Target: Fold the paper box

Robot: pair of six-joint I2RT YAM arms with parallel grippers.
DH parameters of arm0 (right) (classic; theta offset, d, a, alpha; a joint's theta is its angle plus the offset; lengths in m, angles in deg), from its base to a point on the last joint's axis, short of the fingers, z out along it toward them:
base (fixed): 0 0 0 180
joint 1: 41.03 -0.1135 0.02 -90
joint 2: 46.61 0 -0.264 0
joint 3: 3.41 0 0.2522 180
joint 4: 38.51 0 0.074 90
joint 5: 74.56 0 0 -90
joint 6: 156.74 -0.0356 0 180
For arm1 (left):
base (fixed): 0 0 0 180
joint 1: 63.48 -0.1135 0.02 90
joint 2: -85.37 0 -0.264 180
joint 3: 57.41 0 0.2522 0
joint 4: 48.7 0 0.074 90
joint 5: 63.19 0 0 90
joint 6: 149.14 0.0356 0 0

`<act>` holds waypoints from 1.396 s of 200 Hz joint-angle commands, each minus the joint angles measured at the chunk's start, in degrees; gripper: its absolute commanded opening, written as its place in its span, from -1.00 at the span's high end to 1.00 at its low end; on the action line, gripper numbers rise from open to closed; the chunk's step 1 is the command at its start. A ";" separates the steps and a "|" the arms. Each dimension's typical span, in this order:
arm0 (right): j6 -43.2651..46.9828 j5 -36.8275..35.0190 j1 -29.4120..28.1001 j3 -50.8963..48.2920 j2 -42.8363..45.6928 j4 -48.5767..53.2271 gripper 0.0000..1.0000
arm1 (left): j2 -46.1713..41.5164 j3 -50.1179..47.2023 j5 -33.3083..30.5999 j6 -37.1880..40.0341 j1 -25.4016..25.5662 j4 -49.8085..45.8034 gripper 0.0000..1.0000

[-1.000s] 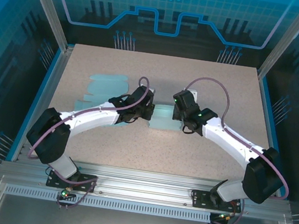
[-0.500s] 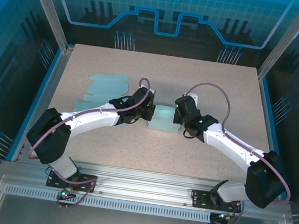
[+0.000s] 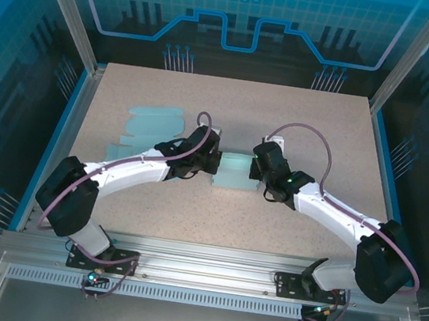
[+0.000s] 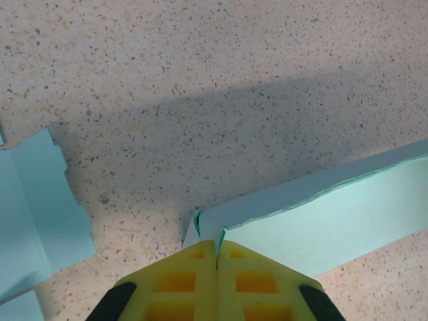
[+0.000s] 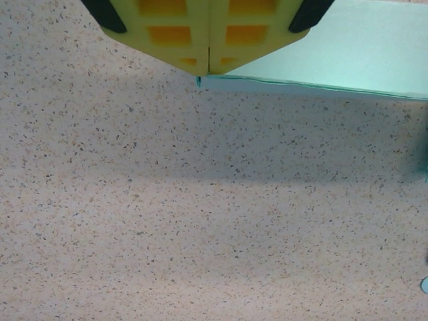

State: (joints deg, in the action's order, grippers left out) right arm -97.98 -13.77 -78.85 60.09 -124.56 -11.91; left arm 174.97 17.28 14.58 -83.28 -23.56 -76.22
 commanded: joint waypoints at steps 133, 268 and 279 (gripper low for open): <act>3.03 1.33 -6.62 0.34 -1.68 1.24 1.00 | -3.71 1.02 11.80 -10.66 1.66 5.31 1.00; 2.16 -0.16 -6.77 -0.77 -0.17 1.22 1.00 | -2.67 -6.30 7.90 -10.65 1.47 6.12 1.00; 1.85 -0.41 -6.75 -1.29 0.03 1.09 1.00 | -2.27 -7.13 7.77 -11.02 1.49 6.59 1.00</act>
State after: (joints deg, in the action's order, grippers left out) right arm -95.62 -20.20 -82.98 60.05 -124.76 -10.23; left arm 172.00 12.69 17.66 -93.71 -23.56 -72.59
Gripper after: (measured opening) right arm 0.061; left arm 0.058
